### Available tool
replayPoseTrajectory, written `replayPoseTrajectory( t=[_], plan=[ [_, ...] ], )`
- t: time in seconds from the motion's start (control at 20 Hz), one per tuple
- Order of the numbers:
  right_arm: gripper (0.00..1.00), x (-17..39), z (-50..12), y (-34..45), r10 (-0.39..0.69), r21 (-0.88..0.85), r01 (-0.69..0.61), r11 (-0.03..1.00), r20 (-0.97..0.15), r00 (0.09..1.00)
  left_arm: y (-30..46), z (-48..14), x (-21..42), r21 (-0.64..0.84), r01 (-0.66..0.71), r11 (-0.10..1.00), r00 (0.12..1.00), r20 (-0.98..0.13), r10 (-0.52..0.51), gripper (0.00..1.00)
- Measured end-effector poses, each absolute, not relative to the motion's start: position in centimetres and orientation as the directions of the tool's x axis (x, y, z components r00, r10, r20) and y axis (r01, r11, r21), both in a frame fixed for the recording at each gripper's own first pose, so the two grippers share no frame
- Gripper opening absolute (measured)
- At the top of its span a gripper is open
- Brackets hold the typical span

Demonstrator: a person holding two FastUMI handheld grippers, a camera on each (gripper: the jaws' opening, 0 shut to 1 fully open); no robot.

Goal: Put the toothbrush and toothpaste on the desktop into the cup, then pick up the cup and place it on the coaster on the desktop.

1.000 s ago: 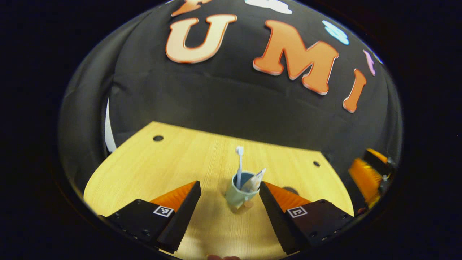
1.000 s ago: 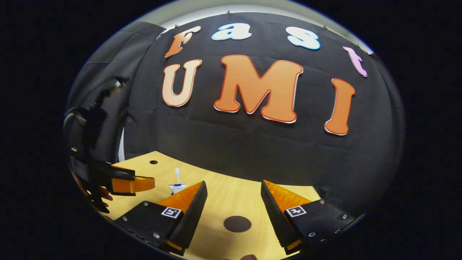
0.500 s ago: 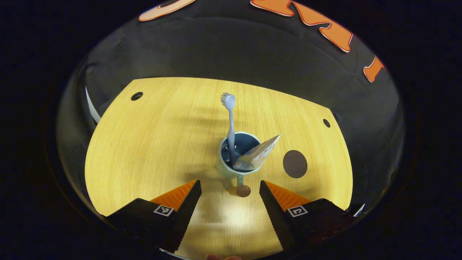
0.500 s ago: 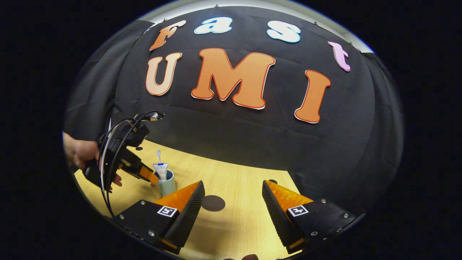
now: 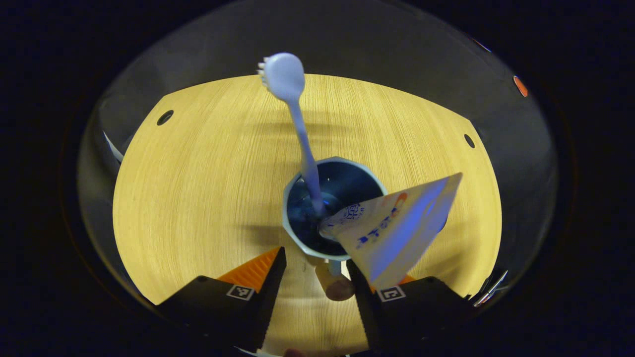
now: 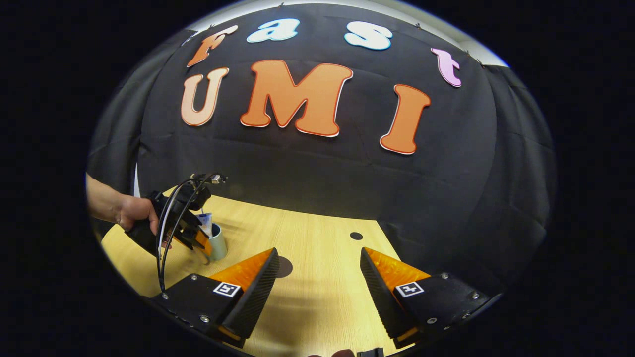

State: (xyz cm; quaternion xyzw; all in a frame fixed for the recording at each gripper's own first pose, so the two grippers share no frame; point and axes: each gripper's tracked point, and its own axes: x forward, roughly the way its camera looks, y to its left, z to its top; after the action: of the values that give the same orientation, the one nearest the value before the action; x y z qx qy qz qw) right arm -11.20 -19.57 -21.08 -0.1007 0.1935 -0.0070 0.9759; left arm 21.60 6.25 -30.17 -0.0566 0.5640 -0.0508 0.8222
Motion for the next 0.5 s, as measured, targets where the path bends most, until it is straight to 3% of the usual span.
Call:
replayPoseTrajectory(
  t=[0.2, 0.35, 0.5],
  plan=[
    [0.97, -11.6, -21.2, -20.4, -0.080, -0.191, 0.006, 0.982, -0.381, 0.921, 5.7, -30.7, 21.7, -0.153, 0.038, 0.988, 0.338, -0.928, -0.156, 0.54],
    [0.97, -12.1, -21.7, -21.0, -0.085, -0.181, 0.013, 0.983, -0.395, 0.915, 5.4, -30.8, 21.5, -0.130, 0.063, 0.989, 0.326, -0.934, -0.144, 0.31],
    [0.98, -12.4, -21.7, -21.7, -0.092, -0.186, 0.018, 0.982, -0.396, 0.914, 5.4, -30.7, 21.9, -0.115, 0.075, 0.991, 0.328, -0.935, -0.134, 0.27]
  ],
)
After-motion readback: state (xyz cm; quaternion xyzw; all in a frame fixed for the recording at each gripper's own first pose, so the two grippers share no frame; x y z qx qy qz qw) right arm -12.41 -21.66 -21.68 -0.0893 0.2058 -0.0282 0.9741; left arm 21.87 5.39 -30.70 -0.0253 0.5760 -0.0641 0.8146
